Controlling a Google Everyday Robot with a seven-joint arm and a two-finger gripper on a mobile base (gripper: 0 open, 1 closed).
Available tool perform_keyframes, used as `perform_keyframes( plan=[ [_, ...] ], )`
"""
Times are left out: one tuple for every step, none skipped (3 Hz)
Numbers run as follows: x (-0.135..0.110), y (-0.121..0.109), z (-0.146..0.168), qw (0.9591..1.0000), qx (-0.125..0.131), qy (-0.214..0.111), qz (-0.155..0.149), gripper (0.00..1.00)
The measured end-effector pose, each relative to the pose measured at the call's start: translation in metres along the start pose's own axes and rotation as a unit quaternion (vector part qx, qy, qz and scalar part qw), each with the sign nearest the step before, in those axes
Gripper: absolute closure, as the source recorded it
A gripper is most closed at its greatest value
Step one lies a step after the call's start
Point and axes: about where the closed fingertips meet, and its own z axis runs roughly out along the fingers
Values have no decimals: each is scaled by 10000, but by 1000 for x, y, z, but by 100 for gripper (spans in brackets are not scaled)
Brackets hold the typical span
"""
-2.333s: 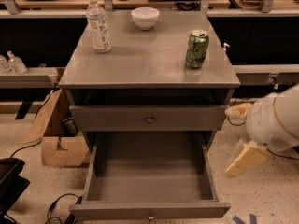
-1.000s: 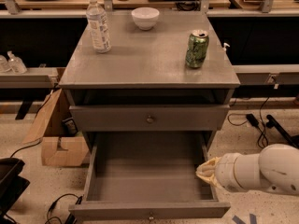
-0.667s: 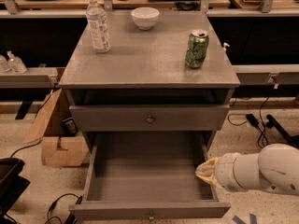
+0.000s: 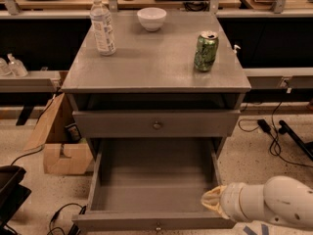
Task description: Close middle drawer
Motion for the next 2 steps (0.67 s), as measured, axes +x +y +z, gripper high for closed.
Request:
perform_keyframes(
  plan=[
    [84, 56, 45, 9988, -363, 69, 328, 100],
    [134, 94, 69, 9962, -608, 101, 618, 100]
  ],
)
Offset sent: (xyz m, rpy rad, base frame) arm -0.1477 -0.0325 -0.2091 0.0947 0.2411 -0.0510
